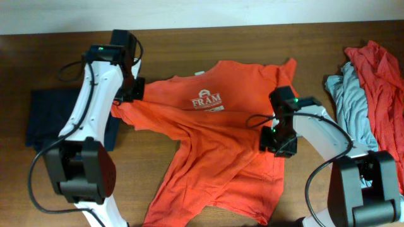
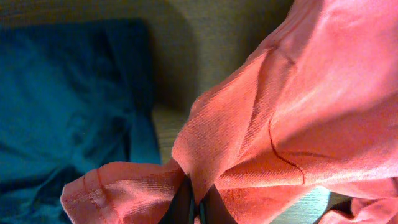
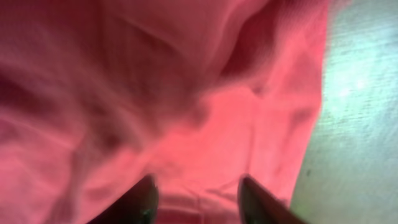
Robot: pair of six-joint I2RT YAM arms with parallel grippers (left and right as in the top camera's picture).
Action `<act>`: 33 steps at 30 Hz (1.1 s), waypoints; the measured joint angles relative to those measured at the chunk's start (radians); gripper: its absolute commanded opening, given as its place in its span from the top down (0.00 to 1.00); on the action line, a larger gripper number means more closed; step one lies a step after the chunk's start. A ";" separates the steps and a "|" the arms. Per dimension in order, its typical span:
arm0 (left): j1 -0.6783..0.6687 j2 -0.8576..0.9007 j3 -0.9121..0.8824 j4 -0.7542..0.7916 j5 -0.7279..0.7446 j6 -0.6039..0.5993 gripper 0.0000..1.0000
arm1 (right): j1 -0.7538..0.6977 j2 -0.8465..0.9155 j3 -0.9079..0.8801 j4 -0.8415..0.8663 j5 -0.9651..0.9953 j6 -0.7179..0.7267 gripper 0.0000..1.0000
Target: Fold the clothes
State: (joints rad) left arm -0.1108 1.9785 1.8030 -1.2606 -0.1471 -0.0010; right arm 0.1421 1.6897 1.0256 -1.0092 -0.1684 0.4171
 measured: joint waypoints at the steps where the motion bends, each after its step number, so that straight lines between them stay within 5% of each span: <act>1: 0.001 -0.008 0.000 0.000 -0.002 0.000 0.99 | -0.006 0.000 -0.021 0.020 0.007 0.015 0.70; 7: 0.000 -0.012 0.000 -0.001 -0.005 -0.001 1.00 | -0.068 0.018 -0.113 0.171 0.027 0.065 0.82; 21: 0.000 -0.012 0.000 0.000 -0.016 -0.001 1.00 | -0.220 0.100 -0.026 0.328 0.041 0.092 0.89; 25: 0.000 -0.012 0.000 0.005 -0.015 -0.001 0.99 | -0.301 0.166 0.090 0.253 0.176 0.080 0.88; 33: 0.000 -0.012 0.000 0.010 -0.018 -0.001 0.96 | -0.362 0.208 0.488 -0.050 0.194 -0.063 0.69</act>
State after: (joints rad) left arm -0.1108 1.9663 1.8027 -1.2510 -0.1650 -0.0017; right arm -0.2195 1.8973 1.5135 -1.0588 0.0257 0.3546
